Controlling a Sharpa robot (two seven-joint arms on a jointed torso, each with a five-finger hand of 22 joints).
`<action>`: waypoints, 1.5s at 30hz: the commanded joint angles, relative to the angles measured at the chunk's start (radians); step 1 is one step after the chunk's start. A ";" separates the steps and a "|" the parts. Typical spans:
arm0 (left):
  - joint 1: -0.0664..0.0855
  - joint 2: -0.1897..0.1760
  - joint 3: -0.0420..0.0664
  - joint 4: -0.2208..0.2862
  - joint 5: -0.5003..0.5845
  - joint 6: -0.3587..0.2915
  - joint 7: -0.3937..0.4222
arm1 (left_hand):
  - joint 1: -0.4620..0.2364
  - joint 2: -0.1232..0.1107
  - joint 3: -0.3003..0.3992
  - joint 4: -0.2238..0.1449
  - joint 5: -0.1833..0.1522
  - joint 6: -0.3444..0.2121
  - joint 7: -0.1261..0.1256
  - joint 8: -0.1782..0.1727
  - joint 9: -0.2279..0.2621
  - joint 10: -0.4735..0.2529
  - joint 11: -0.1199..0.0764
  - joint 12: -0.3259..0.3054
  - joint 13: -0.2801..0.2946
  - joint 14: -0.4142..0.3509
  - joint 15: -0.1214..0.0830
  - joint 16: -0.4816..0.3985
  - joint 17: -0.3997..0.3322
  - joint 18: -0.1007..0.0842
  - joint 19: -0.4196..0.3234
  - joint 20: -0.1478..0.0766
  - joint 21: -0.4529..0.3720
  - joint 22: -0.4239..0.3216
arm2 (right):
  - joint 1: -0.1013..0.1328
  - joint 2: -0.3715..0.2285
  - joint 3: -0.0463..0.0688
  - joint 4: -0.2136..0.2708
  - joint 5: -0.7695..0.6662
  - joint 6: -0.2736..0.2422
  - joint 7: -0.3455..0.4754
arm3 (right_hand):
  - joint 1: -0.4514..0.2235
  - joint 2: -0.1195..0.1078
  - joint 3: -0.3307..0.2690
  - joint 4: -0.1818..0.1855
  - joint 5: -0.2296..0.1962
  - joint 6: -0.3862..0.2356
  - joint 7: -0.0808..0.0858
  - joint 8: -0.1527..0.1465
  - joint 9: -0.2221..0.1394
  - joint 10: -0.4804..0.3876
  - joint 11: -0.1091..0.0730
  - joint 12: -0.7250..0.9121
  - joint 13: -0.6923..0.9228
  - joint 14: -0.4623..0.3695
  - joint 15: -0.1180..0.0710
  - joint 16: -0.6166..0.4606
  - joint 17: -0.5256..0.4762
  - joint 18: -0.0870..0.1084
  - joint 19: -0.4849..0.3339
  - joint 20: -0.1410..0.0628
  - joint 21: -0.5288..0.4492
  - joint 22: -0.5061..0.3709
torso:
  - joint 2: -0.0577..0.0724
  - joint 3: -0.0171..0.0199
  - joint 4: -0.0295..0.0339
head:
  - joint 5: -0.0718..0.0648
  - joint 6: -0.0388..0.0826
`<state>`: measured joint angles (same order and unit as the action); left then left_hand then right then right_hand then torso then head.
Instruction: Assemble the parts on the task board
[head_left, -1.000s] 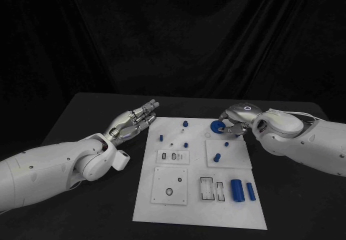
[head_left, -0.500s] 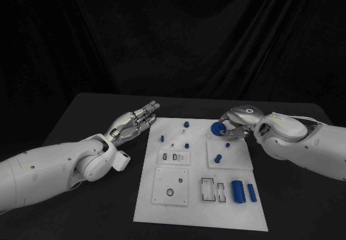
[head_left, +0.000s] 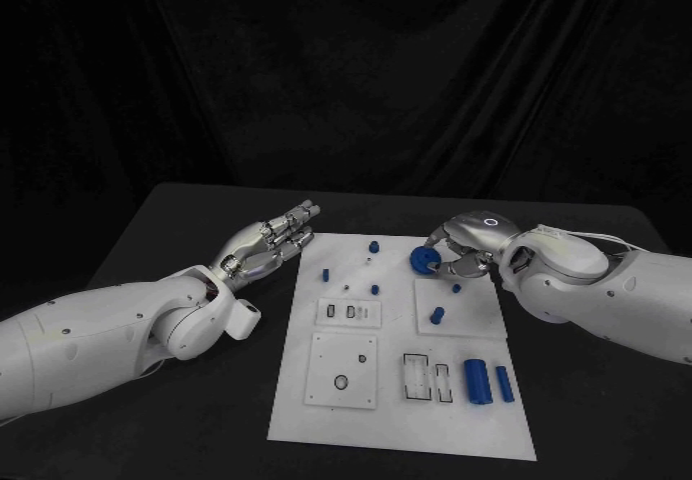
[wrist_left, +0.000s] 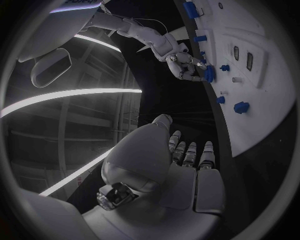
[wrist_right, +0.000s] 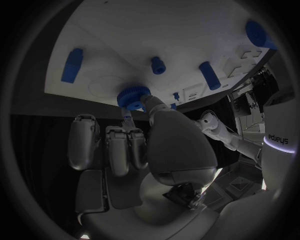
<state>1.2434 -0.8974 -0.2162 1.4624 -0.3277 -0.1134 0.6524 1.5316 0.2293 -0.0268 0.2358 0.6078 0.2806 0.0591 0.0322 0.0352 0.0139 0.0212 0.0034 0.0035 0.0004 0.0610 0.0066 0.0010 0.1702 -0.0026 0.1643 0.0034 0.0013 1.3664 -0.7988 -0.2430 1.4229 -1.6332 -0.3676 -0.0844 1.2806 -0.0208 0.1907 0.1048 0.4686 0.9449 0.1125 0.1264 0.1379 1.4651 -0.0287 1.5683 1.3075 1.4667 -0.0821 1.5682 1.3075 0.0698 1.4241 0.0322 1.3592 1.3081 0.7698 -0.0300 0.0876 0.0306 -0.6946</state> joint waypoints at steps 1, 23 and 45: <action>-0.001 0.001 0.001 0.004 0.001 0.006 0.005 | 0.004 -0.005 0.006 0.001 0.004 -0.004 0.003 0.003 0.000 0.000 0.010 0.001 0.001 0.000 0.008 -0.007 -0.001 0.002 0.003 0.007 -0.003 -0.001 | 0.003 0.012 0.001 0.004 0.019 0.004 0.000 | -0.014 0.003 0.005 0.003 0.001 0.048 -0.046 0.020 0.128 0.106 0.007 0.003 0.263 0.104 0.005 0.003 0.263 -0.014 0.006 0.002 0.004 0.141 | 0.001 -0.0016 0.0002 | 0.001 0.000; -0.001 0.003 0.001 0.009 0.001 0.007 -0.004 | -0.001 -0.008 0.012 -0.001 0.001 -0.002 0.010 0.004 0.000 0.007 0.019 0.003 0.003 0.000 0.009 -0.007 -0.001 0.004 0.003 0.010 -0.003 -0.001 | 0.005 0.165 0.004 -0.073 0.020 -0.002 0.012 | -0.018 0.002 0.017 0.006 0.012 0.043 -0.036 0.011 0.130 0.106 0.016 0.003 0.263 0.104 0.012 0.003 0.263 -0.015 0.009 0.007 0.006 0.144 | 0.001 -0.0009 0.0027 | 0.006 -0.003; -0.001 0.016 0.001 -0.005 0.001 0.018 -0.009 | -0.003 -0.009 0.014 -0.002 0.001 -0.005 0.012 0.003 0.000 0.010 0.022 0.003 0.003 0.000 0.009 -0.007 -0.001 0.004 0.003 0.011 -0.003 -0.001 | 0.003 0.221 0.005 -0.108 0.020 0.030 0.020 | -0.029 -0.005 0.033 0.010 -0.028 0.020 -0.024 -0.018 0.129 0.106 0.028 0.003 0.263 0.104 0.023 0.003 0.263 -0.012 0.000 0.019 -0.010 0.140 | 0.001 -0.0006 0.0016 | -0.001 -0.009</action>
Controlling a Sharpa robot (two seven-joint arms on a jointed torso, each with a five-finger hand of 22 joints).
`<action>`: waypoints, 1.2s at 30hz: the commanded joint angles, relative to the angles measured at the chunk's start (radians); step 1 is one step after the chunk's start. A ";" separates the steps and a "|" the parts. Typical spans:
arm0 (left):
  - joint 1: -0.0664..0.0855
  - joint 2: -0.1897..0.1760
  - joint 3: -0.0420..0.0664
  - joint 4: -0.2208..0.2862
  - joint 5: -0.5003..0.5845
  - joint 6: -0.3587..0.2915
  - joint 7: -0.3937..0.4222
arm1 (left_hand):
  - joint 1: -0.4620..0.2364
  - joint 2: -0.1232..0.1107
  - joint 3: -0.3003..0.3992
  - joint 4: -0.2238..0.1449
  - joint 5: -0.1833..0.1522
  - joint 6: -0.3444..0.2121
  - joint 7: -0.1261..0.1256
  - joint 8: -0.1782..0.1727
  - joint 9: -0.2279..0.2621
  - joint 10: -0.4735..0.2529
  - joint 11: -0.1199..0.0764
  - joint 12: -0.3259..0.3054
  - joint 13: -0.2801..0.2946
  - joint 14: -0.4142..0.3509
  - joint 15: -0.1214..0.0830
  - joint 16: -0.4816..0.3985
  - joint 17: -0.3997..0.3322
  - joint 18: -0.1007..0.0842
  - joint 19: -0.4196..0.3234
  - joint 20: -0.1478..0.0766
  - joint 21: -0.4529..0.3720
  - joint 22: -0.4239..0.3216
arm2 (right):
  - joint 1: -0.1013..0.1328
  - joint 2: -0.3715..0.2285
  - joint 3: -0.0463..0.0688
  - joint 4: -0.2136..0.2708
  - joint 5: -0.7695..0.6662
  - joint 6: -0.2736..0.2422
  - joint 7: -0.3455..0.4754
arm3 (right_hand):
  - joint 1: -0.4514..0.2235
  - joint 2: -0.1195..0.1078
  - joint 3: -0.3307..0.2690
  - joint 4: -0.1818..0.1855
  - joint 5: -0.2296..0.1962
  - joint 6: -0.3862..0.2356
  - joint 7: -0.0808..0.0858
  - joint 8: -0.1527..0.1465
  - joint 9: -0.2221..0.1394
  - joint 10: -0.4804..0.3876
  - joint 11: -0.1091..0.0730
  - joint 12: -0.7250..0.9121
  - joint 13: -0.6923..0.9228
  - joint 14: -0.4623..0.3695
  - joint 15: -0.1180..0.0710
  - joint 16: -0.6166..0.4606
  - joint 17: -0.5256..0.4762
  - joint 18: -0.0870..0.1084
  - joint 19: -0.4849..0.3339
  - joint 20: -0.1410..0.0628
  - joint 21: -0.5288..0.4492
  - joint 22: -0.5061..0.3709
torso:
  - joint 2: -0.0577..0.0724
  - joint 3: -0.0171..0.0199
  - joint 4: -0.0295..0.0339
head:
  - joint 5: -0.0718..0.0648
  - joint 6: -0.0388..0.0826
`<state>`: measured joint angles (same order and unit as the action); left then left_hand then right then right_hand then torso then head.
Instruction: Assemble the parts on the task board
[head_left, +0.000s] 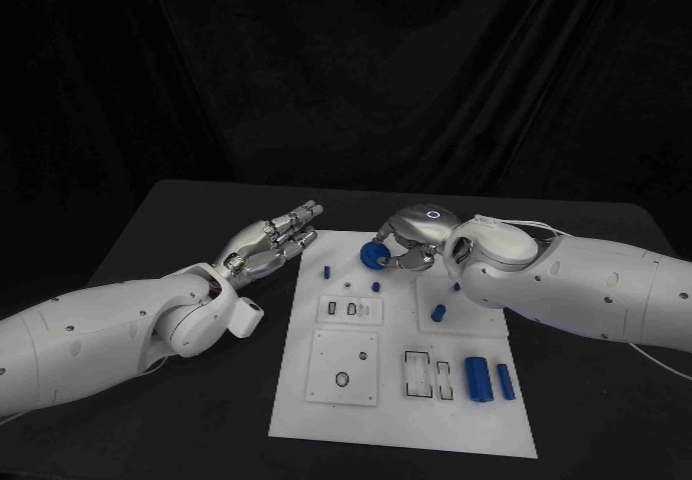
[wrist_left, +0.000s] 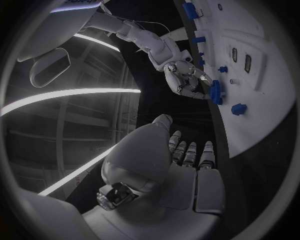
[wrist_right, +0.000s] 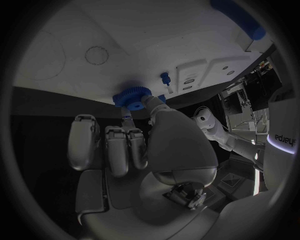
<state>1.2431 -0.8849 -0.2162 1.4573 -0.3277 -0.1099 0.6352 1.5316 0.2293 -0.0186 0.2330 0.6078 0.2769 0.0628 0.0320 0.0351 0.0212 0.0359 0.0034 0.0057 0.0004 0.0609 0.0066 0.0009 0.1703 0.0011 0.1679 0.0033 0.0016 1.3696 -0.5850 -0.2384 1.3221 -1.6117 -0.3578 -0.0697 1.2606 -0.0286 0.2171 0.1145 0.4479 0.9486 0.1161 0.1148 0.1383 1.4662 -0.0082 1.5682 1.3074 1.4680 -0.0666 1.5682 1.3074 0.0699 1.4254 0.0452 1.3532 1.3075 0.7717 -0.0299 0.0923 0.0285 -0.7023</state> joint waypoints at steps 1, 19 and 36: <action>-0.001 0.004 0.001 -0.001 0.001 0.015 0.008 | -0.003 -0.009 0.006 0.001 0.001 -0.001 0.009 0.003 0.000 0.003 0.007 0.003 0.001 0.000 0.010 -0.007 -0.001 0.004 -0.001 0.008 -0.003 -0.002 | -0.002 0.010 0.001 -0.009 -0.002 0.021 0.006 | -0.010 0.003 0.009 0.000 -0.011 0.010 -0.027 -0.011 0.127 0.105 0.008 0.003 0.263 0.103 0.009 0.003 0.263 -0.011 -0.002 0.007 -0.005 0.140 | 0.000 -0.0002 -0.0032 | 0.001 -0.001; -0.001 0.009 0.001 -0.011 0.001 0.020 0.000 | -0.004 -0.008 0.008 0.001 0.000 -0.002 0.010 0.003 0.000 0.002 0.008 0.003 0.001 0.000 0.010 -0.007 -0.001 0.004 -0.001 0.008 -0.003 -0.002 | -0.008 0.025 0.001 -0.021 -0.002 0.007 0.019 | -0.030 -0.009 0.031 -0.002 -0.115 -0.487 -0.053 -0.069 -0.026 0.105 -0.011 0.003 0.263 0.100 -0.004 -0.005 0.258 0.018 -0.077 -0.001 -0.150 0.085 | 0.000 0.0014 0.0004 | 0.002 -0.003; -0.003 -0.006 0.001 -0.005 0.001 0.014 0.001 | -0.005 -0.008 0.009 0.000 0.000 -0.004 0.011 0.003 0.000 0.001 0.010 0.003 0.001 0.000 0.011 -0.007 -0.001 0.004 -0.001 0.009 -0.003 -0.002 | 0.006 -0.085 0.001 0.049 -0.002 -0.060 0.020 | -0.048 -0.004 0.015 0.016 -0.177 -0.366 -0.045 -0.045 -0.018 0.105 -0.007 0.003 0.263 0.097 -0.002 -0.013 0.252 0.017 -0.069 0.000 -0.163 0.085 | -0.002 0.0018 -0.0025 | 0.006 0.011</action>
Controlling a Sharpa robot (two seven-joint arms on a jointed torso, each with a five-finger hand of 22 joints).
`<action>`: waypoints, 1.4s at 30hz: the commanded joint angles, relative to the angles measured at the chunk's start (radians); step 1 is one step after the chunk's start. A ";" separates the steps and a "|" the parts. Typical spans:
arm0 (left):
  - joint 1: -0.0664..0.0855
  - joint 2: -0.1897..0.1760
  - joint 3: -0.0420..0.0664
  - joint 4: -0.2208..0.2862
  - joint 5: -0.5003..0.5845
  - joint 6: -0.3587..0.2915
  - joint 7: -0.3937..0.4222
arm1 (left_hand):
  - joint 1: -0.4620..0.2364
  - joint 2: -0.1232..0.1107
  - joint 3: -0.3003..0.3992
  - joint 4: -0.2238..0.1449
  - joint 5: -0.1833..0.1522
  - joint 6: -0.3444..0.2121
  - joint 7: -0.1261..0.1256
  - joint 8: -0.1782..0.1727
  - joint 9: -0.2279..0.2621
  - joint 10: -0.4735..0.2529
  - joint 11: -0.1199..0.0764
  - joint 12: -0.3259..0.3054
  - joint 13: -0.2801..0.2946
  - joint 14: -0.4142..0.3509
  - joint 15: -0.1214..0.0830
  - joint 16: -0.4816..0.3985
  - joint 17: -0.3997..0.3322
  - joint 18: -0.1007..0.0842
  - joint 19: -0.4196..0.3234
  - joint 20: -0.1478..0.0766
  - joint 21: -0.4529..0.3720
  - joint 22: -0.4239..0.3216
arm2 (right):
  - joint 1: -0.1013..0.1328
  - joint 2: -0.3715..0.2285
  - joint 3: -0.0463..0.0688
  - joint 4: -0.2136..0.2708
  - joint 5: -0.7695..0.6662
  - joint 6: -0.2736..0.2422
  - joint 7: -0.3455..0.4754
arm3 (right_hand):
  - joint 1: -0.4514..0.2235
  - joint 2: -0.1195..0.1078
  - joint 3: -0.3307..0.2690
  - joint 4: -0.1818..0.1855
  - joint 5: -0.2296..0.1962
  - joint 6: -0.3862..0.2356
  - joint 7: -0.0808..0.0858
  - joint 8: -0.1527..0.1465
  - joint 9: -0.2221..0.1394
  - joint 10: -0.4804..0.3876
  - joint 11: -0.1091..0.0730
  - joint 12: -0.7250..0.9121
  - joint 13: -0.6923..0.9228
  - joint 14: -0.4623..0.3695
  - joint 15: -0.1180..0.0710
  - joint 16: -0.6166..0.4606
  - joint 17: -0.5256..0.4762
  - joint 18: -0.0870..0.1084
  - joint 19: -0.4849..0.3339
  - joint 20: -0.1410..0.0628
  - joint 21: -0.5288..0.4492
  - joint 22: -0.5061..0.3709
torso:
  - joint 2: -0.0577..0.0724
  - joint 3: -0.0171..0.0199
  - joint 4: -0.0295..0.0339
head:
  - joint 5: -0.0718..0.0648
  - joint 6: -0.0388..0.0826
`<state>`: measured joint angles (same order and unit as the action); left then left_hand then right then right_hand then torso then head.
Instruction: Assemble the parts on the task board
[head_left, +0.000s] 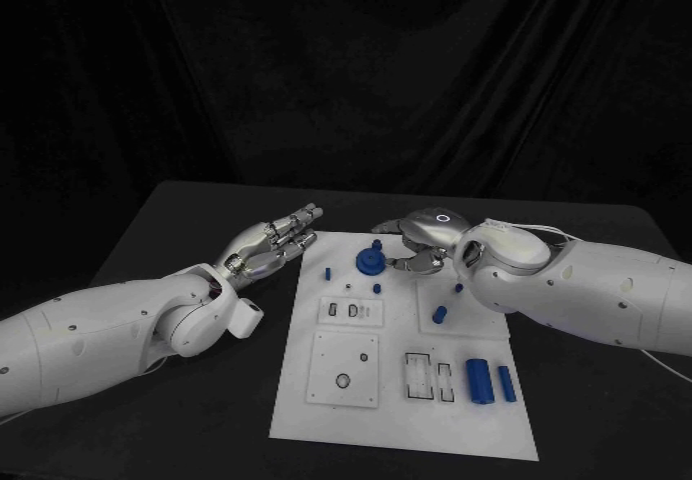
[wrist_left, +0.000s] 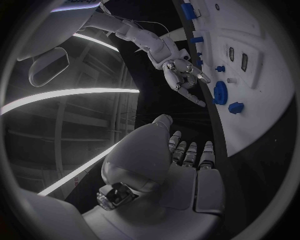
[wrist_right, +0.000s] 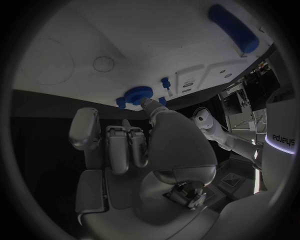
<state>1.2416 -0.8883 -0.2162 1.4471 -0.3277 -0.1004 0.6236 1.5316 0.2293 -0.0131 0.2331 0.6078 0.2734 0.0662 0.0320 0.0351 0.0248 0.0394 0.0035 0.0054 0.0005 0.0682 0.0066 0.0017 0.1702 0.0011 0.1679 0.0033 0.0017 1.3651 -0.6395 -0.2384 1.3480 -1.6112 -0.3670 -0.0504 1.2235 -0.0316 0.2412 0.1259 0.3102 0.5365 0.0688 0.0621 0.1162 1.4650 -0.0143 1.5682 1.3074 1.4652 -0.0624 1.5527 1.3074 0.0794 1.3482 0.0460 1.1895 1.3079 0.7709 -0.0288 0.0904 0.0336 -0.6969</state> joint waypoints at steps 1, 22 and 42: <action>-0.002 -0.004 0.001 0.005 0.001 0.004 0.013 | -0.005 -0.008 0.004 0.000 0.000 0.002 0.008 0.003 0.000 -0.001 0.006 0.003 0.001 0.000 0.004 -0.007 -0.002 0.005 -0.001 0.010 -0.003 -0.002 | 0.016 -0.047 0.001 0.035 -0.002 -0.055 -0.001 | -0.010 -0.002 -0.012 0.005 -0.051 0.060 0.003 0.009 0.005 0.106 0.000 0.003 0.263 0.100 -0.007 0.003 0.253 0.008 0.010 -0.001 0.000 0.086 | -0.001 0.0006 0.0001 | 0.000 0.007; -0.004 -0.012 0.001 0.012 0.001 0.000 0.016 | -0.007 -0.010 0.007 -0.001 0.001 0.006 0.009 0.004 0.001 0.000 0.007 0.004 0.002 0.000 0.006 -0.007 -0.002 0.005 -0.001 0.012 -0.003 -0.002 | 0.050 -0.344 -0.009 0.113 0.000 -0.033 -0.014 | -0.035 -0.026 -0.125 0.114 -0.258 0.109 -0.030 -0.005 -0.013 0.022 -0.026 -0.076 0.174 0.049 -0.027 -0.190 0.112 0.023 -0.007 -0.019 -0.113 0.053 | -0.008 -0.0026 -0.0094 | 0.000 0.005; -0.007 -0.013 0.001 0.012 0.001 0.004 0.010 | -0.007 -0.010 0.007 -0.002 0.001 0.007 0.009 0.004 0.001 0.001 0.007 0.004 0.002 0.000 0.007 -0.007 -0.002 0.005 -0.001 0.012 -0.003 -0.002 | -0.002 -0.356 -0.010 0.076 0.001 -0.043 0.017 | -0.021 -0.038 -0.148 0.158 -0.258 0.264 -0.012 0.036 0.009 0.106 -0.018 0.003 0.263 0.078 -0.026 -0.126 0.154 0.006 0.051 -0.022 -0.039 0.093 | -0.003 -0.0016 -0.0076 | 0.001 -0.010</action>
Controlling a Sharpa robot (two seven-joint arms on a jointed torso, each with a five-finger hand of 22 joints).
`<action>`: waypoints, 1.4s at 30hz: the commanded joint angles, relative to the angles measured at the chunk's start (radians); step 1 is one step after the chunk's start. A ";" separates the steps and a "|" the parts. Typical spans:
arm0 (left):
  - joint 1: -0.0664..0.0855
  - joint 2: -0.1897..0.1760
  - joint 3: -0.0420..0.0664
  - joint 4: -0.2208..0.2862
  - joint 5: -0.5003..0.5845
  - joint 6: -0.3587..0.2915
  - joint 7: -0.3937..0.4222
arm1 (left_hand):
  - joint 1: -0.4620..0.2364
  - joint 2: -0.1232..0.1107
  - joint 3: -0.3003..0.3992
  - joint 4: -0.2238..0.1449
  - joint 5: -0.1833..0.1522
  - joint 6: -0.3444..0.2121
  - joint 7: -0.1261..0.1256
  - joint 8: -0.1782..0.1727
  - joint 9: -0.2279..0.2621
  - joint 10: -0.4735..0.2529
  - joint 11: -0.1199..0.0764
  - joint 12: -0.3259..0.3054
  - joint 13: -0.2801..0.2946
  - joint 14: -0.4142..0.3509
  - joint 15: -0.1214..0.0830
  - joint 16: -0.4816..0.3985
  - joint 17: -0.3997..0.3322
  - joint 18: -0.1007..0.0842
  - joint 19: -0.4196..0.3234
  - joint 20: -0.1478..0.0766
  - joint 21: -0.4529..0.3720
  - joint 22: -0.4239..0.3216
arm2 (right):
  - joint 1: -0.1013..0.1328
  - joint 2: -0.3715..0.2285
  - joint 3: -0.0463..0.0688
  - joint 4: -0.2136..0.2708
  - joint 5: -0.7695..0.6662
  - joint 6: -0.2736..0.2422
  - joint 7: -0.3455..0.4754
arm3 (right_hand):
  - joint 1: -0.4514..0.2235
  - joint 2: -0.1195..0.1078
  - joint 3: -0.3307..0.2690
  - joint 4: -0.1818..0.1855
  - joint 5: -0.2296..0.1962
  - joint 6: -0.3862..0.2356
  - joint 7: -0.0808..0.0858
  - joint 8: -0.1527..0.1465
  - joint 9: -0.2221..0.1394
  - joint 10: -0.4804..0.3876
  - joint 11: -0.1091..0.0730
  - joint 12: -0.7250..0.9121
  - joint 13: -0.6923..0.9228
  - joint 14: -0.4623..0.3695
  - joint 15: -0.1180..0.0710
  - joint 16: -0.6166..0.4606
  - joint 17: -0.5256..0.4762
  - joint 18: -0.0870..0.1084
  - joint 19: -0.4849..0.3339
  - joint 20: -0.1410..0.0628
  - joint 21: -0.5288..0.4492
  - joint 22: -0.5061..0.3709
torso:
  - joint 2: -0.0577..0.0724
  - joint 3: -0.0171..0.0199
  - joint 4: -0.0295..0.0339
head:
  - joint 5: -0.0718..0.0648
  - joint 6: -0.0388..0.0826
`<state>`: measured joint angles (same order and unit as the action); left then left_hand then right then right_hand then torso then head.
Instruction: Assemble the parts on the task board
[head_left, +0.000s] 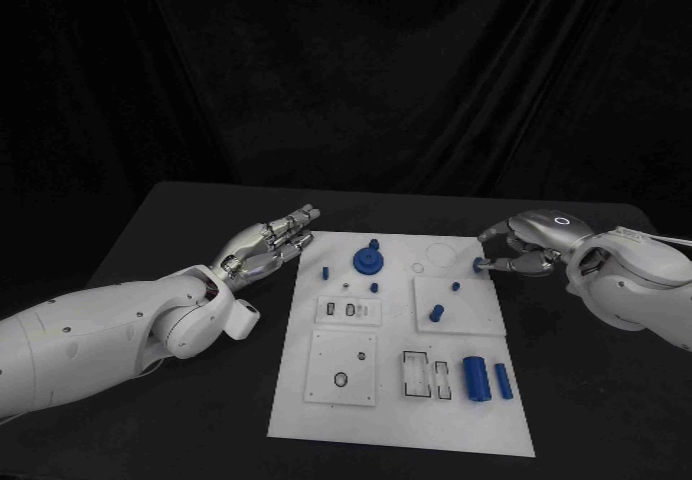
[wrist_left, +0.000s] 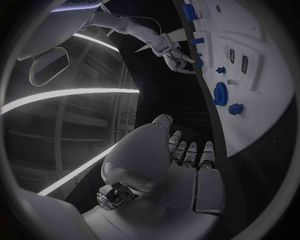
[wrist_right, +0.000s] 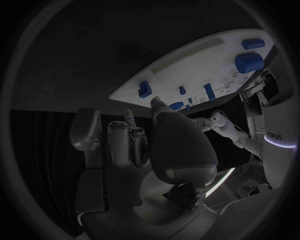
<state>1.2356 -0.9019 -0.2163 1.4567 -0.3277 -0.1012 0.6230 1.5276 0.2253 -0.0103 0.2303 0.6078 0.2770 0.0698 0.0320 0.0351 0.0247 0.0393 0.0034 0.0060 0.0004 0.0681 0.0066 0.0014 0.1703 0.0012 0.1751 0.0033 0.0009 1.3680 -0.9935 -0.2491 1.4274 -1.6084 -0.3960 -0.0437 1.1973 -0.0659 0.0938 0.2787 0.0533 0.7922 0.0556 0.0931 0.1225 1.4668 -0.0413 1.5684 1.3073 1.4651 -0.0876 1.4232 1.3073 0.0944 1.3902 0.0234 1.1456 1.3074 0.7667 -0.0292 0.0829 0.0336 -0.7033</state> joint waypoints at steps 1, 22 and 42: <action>-0.001 0.001 0.001 0.003 0.001 0.005 0.010 | -0.003 -0.006 0.005 0.001 0.001 0.004 0.005 0.004 0.001 0.001 0.007 0.004 0.001 0.000 0.007 -0.007 -0.001 0.005 -0.001 0.005 -0.003 -0.001 | -0.006 -0.002 0.000 -0.004 -0.001 -0.014 0.011 | 0.005 -0.003 -0.001 0.006 -0.001 0.009 0.001 0.005 0.003 0.104 0.009 0.002 0.263 0.078 -0.001 0.004 0.154 -0.009 0.009 0.001 0.005 0.094 | 0.001 -0.0018 -0.0001 | 0.001 -0.004; -0.006 0.003 0.001 -0.001 0.001 0.010 0.007 | -0.003 -0.006 0.006 0.000 0.002 0.003 0.006 0.004 0.001 0.000 0.008 0.003 0.001 0.000 0.008 -0.007 -0.001 0.005 -0.001 0.006 -0.003 -0.001 | -0.022 0.000 0.000 -0.009 -0.001 -0.013 0.028 | 0.059 0.005 0.014 -0.015 0.081 0.015 0.002 0.001 0.017 0.104 0.011 0.002 0.263 0.076 0.002 -0.002 0.149 -0.008 0.009 0.005 -0.006 0.098 | -0.004 -0.0021 -0.0031 | 0.003 -0.011; -0.007 0.004 0.001 -0.004 0.001 0.015 0.002 | -0.004 -0.007 0.009 -0.001 0.002 0.001 0.006 0.004 0.000 0.000 0.008 0.003 0.001 0.000 0.009 -0.007 -0.001 0.005 -0.001 0.007 -0.003 -0.001 | -0.026 0.017 0.000 -0.020 -0.001 -0.007 0.030 | 0.101 0.008 0.025 -0.042 0.155 0.027 -0.001 0.001 0.029 0.104 0.009 0.002 0.263 0.075 0.000 -0.005 0.147 -0.008 0.010 0.004 -0.013 0.103 | -0.004 -0.0026 -0.0006 | 0.001 -0.016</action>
<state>1.2298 -0.8999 -0.2164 1.4520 -0.3277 -0.0983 0.6160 1.5276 0.2253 -0.0075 0.2275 0.6078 0.2770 0.0697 0.0320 0.0350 0.0246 0.0392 0.0034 0.0057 0.0004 0.0680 0.0066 0.0010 0.1704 0.0012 0.1750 0.0033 0.0014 1.3449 -0.9771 -0.2493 1.4087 -1.6075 -0.3973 -0.0155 1.2886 -0.0565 0.1200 0.2439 0.2048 0.8135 0.0560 0.0940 0.1508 1.4659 -0.0346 1.5684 1.3073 1.4651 -0.0875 1.4229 1.3073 0.0942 1.3937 0.0270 1.1369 1.3078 0.7628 -0.0318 0.0822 0.0347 -0.7192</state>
